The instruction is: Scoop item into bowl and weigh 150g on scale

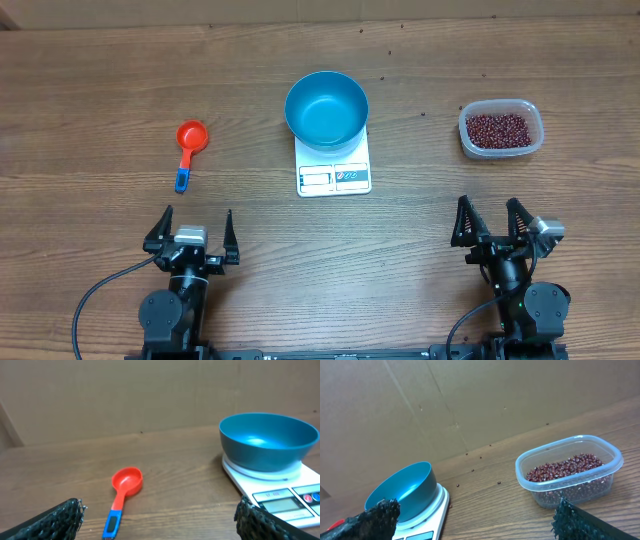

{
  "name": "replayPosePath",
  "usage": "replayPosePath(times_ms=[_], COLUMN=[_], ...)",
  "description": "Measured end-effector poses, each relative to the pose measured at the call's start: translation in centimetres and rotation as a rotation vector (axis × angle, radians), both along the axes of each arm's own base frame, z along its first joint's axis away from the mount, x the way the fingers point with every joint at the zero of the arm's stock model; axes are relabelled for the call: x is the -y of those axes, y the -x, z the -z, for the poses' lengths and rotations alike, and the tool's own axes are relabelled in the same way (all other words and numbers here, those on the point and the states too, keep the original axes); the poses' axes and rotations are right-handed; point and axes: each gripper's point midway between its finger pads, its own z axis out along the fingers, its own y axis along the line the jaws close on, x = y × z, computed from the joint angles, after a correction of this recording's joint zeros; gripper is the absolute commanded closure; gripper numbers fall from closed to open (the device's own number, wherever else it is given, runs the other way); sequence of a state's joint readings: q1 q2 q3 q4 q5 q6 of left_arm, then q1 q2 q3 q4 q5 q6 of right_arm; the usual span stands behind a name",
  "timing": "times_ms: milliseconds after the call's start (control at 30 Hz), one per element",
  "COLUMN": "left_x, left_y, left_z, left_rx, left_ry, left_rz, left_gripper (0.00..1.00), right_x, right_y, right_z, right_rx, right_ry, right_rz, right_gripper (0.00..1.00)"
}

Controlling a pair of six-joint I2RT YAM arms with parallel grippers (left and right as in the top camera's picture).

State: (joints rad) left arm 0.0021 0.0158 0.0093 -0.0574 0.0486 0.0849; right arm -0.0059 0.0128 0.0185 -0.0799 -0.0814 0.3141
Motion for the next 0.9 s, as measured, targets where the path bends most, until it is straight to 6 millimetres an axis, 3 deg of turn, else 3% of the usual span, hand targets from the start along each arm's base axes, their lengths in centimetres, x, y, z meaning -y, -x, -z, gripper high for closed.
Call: replayPosePath(times_ms=[333, 600, 900], left_x=[-0.1, -0.2, -0.2], left_y=[0.0, 0.0, -1.6], left_z=[-0.9, -5.7, -8.4], left_rx=[0.022, 0.018, -0.086], left_ry=[-0.001, -0.004, -0.005], left_rz=[-0.009, -0.012, -0.012], left_gripper=[0.0, 0.0, 0.0], right_x=[0.0, 0.0, 0.0], right_y=[0.0, 0.0, 0.0], right_z=[0.0, 0.0, 0.0], right_rx=[0.0, 0.0, 0.001], right_ry=[0.0, 0.0, 0.0], right_rz=[0.0, 0.0, 0.0], right_gripper=[0.0, 0.0, 0.0])
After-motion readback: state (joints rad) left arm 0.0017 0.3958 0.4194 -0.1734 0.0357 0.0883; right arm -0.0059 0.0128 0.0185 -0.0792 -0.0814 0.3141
